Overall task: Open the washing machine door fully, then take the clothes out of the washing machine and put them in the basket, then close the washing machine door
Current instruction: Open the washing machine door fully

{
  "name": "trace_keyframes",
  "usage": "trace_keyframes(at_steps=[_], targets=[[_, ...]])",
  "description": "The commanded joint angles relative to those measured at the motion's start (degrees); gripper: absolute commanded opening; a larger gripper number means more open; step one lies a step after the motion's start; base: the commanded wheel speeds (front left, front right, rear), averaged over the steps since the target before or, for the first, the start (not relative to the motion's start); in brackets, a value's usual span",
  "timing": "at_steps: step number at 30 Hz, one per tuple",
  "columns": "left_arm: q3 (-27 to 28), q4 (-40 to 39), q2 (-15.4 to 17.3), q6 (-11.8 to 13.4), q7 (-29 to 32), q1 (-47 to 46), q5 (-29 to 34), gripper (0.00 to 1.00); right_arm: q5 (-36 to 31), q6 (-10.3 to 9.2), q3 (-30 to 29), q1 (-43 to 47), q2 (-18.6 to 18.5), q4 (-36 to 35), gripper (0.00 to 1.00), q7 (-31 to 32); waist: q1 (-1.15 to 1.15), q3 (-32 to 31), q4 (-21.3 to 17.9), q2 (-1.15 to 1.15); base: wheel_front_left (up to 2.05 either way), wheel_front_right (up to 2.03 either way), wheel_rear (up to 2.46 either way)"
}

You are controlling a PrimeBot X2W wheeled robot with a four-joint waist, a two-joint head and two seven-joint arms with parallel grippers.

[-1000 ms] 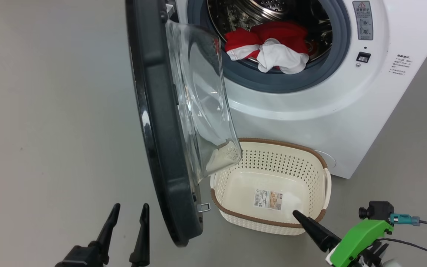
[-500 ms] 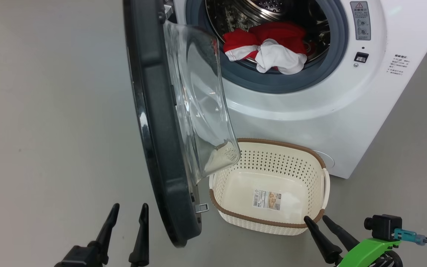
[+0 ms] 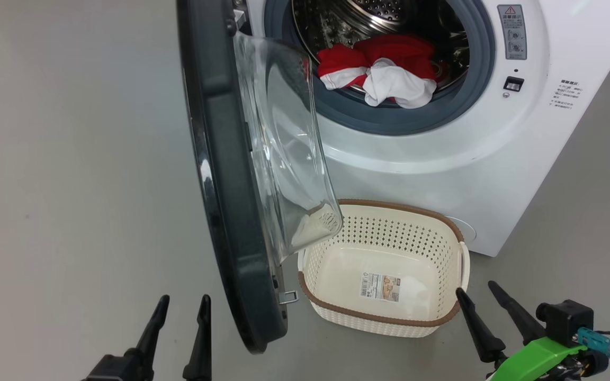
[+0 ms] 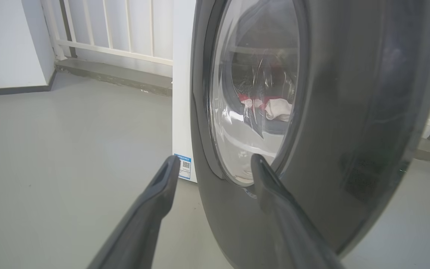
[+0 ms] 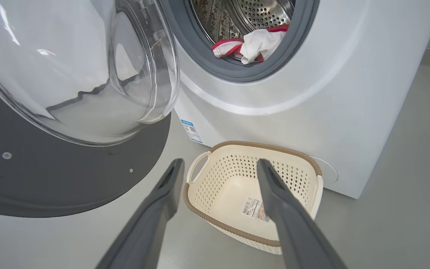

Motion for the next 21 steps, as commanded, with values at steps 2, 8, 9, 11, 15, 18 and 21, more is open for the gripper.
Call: trace_keyframes(at_steps=[2, 8, 9, 11, 15, 18, 21], targets=[[2.01, -1.16, 0.55, 0.13, -0.70, -0.64, 0.36, 1.00, -5.23, 0.43, -3.37, 1.58, 1.12, -3.66, 1.00, -0.77, 0.00, 0.02, 0.03, 0.00, 0.00, 0.00, 0.00], [2.01, -1.32, 0.55, 0.09, -0.70, -0.64, 0.42, 1.00, -13.25, 0.43, -10.59, 4.60, 4.75, -8.91, 1.00, -0.77, 0.00, 0.00, 0.07, 0.00, 0.00, 0.00, 0.00], [2.00, -1.36, 0.55, 0.09, -0.70, -0.65, 0.42, 1.00, -14.26, 0.43, -11.35, 4.96, 5.20, -9.79, 1.00, -0.77, 0.00, -0.01, 0.09, 0.00, 0.00, 0.00, 0.00], [1.99, -1.44, 0.55, 0.10, -0.70, -0.64, 0.43, 1.00, -15.78, 0.43, -12.80, 5.68, 6.07, -11.28, 1.00, -0.77, 0.00, 0.02, 0.10, 0.00, 0.00, 0.00, 0.00], [1.92, -1.58, 0.55, 0.07, -0.70, -0.74, 0.41, 1.00, -17.41, 0.43, -14.24, 6.71, 7.02, -12.21, 1.00, -0.77, 0.00, 0.16, 0.20, 0.00, 0.00, 0.00, 0.00], [1.88, -1.67, 0.55, 0.11, -0.70, -0.86, 0.38, 1.00, -18.12, 0.43, -14.72, 6.94, 7.29, -12.27, 1.00, -0.77, 0.00, 0.31, 0.25, 0.00, 0.00, 0.00, 0.00], [1.92, -1.71, 0.55, 0.17, -0.70, -0.93, 0.37, 1.00, -18.54, 0.43, -15.03, 6.97, 7.50, -12.35, 1.00, -0.77, 0.00, 0.40, 0.22, 0.00, 0.00, 0.00, 0.00]])
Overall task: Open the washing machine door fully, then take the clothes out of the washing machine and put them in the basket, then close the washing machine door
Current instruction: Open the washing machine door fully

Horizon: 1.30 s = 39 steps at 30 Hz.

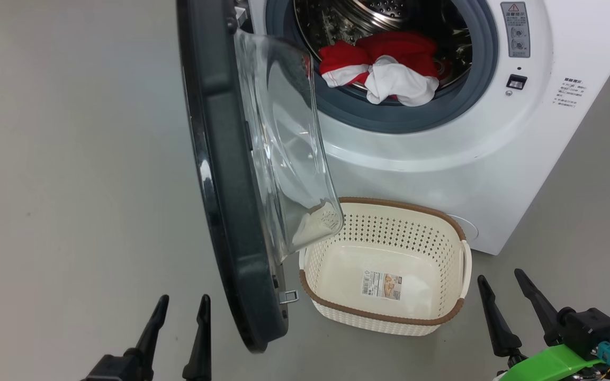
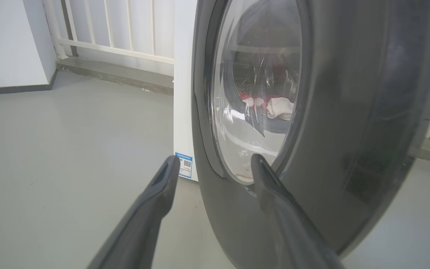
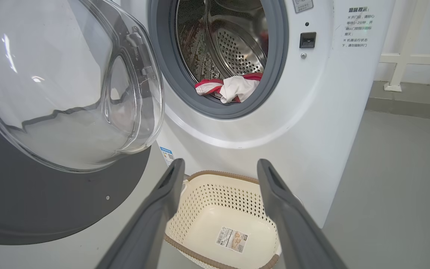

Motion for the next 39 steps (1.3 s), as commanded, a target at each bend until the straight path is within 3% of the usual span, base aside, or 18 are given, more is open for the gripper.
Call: trace_keyframes(at_steps=[1, 5, 6, 8, 9, 20, 24, 31, 39], targets=[[1.86, -1.59, 0.54, 0.18, -0.70, -1.08, 0.34, 1.00, -0.93, 0.43, 0.99, -0.34, -0.27, -1.49, 1.00, -0.67, 0.00, 0.00, -0.02, 0.00, 0.00, 0.00, 0.00], [1.90, -1.61, 0.54, 0.18, -0.70, -1.14, 0.40, 1.00, -1.03, 0.43, 1.06, -0.36, -0.26, -1.50, 1.00, -0.67, 0.00, 0.06, -0.09, 0.00, 0.00, 0.00, 0.00], [1.91, -1.68, 0.54, 0.18, -0.70, -1.20, 0.29, 0.55, -1.05, 0.43, 1.05, -0.37, -0.26, -1.52, 1.00, -0.67, 0.00, 0.07, -0.09, 0.00, 0.00, 0.00, 0.00], [2.01, -1.82, 0.54, 0.19, -0.70, -1.32, 0.02, 0.10, -1.11, 0.43, 1.04, -0.40, -0.27, -1.59, 1.00, -0.67, 0.00, 0.12, -0.09, 0.00, 0.00, 0.00, 0.00], [2.09, -2.00, 0.54, 0.17, -0.70, -1.43, -0.05, 0.00, -1.14, 0.43, 1.04, -0.39, -0.27, -1.59, 1.00, -0.68, 0.00, 0.11, -0.09, 0.00, 0.00, 0.00, 0.00], [5.63, -10.67, 0.54, 0.41, -0.70, -4.18, -3.59, 0.00, -1.30, 0.43, 1.52, -0.51, -0.24, -1.40, 1.00, -0.68, 0.00, 0.09, -0.27, 0.00, 0.00, 0.00, 0.00], [5.37, -18.33, 0.54, 0.67, -0.70, -6.88, -3.76, 0.00, -1.36, 0.43, 1.47, -0.70, -0.29, -1.65, 1.00, -0.68, 0.00, 0.42, -0.36, 0.00, 0.00, 0.00, 0.00], [-3.02, -26.54, 0.54, 0.64, -0.70, -9.72, -0.29, 0.00, -1.37, 0.43, 1.38, -1.15, -0.35, -1.98, 1.00, -0.68, 0.00, 1.03, -0.72, 0.00, 0.00, 0.00, 0.00], [-13.53, -21.05, 0.54, -0.66, -0.70, -6.99, -2.54, 0.00, -1.11, 0.43, 1.67, -1.94, -0.12, -1.97, 1.00, -0.68, 0.00, 1.88, -1.52, 0.00, 0.00, 0.00, 0.00]])
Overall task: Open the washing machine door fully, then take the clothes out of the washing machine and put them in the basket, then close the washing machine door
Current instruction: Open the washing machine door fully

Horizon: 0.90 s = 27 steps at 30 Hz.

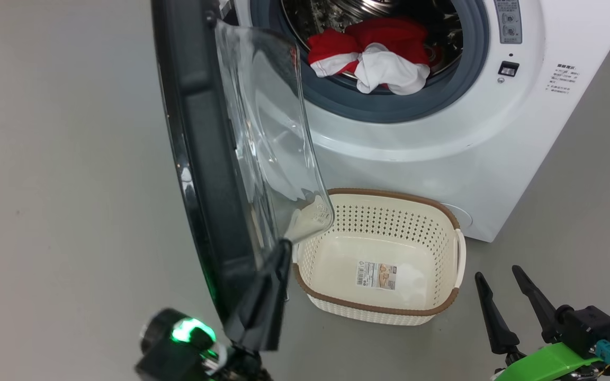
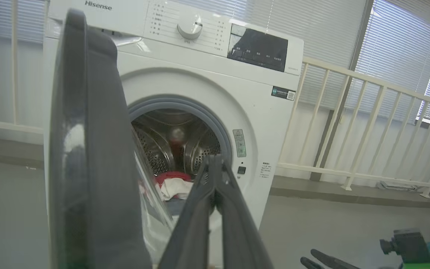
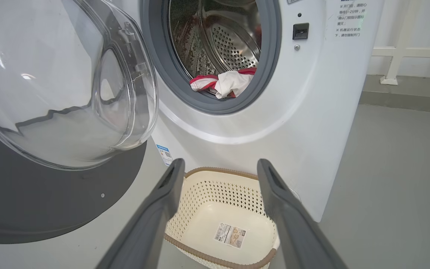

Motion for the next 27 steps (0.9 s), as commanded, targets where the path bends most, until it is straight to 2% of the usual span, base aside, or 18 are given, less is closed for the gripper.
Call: trace_keyframes(at_steps=[1, 7, 12, 27], targets=[[0.50, 0.55, 0.49, -0.81, -0.22, 0.32, -0.91, 0.00, -0.81, 0.43, 1.46, -1.72, -0.25, -1.39, 1.00, -0.52, 0.00, 0.23, -0.18, 0.00, 0.00, 0.00, 0.00], [-2.44, 8.67, 0.49, -1.51, -0.22, 1.30, -3.55, 0.00, -0.87, 0.43, 1.69, -2.11, -0.31, -1.17, 1.00, -0.52, 0.00, 0.52, -0.39, 0.00, 0.00, 0.00, 0.00], [-2.36, 13.62, 0.49, -0.65, -0.22, 1.44, -5.95, 0.00, -0.75, 0.43, 2.00, -2.14, -0.23, -1.10, 1.00, -0.52, 0.00, 0.32, -0.51, 0.00, 0.00, 0.00, 0.00], [3.34, 16.80, 0.49, 1.39, -0.22, 3.02, -6.67, 0.00, -0.78, 0.43, 2.23, -1.48, -0.10, -1.08, 1.00, -0.52, 0.00, -0.46, 0.32, 0.00, 0.00, 0.00, 0.00]])
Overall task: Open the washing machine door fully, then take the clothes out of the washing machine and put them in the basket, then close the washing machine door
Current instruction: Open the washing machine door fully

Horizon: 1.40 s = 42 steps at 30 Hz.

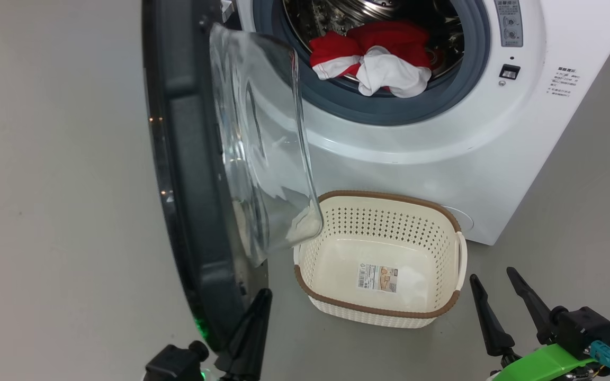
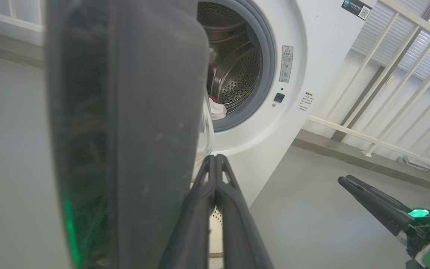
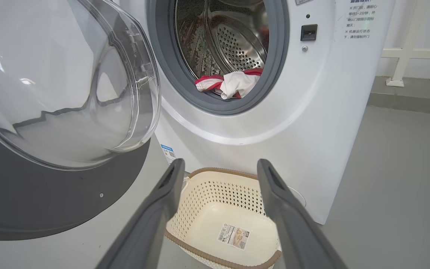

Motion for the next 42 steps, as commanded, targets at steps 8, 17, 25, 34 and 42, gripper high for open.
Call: trace_keyframes(at_steps=[8, 17, 25, 34, 42], targets=[[10.18, -0.28, 0.55, 1.67, -0.28, 0.34, 2.40, 0.00, -0.72, 0.43, 1.69, -1.65, -0.30, -1.25, 1.00, -0.52, 0.00, 0.42, 0.26, 0.00, 0.00, 0.00, 0.00], [19.92, 0.44, 0.55, 1.82, -0.28, 0.42, 4.47, 0.00, -0.96, 0.43, 1.43, -1.84, -0.24, -1.31, 1.00, -0.52, 0.00, 0.92, 0.00, 0.00, 0.00, 0.00, 0.00], [28.42, 1.75, 0.55, 1.40, -0.28, -0.58, 6.26, 0.00, -0.96, 0.43, 1.18, -2.16, -0.37, -1.41, 1.00, -0.52, 0.00, 1.67, -0.32, 0.00, 0.00, 0.00, 0.00], [37.84, 5.00, 0.55, -0.05, -0.28, -4.70, 8.90, 0.00, -1.34, 0.43, 1.32, -2.92, -0.68, -1.49, 1.00, -0.52, 0.00, 3.11, -0.82, 0.00, 0.00, 0.00, 0.00], [45.00, 8.46, 0.60, -1.84, -0.28, -9.03, 11.29, 0.00, -1.34, 0.43, 1.43, -3.67, -1.09, -1.57, 1.00, -0.52, 0.00, 4.38, -1.52, 0.00, 0.00, 0.00, 0.00]])
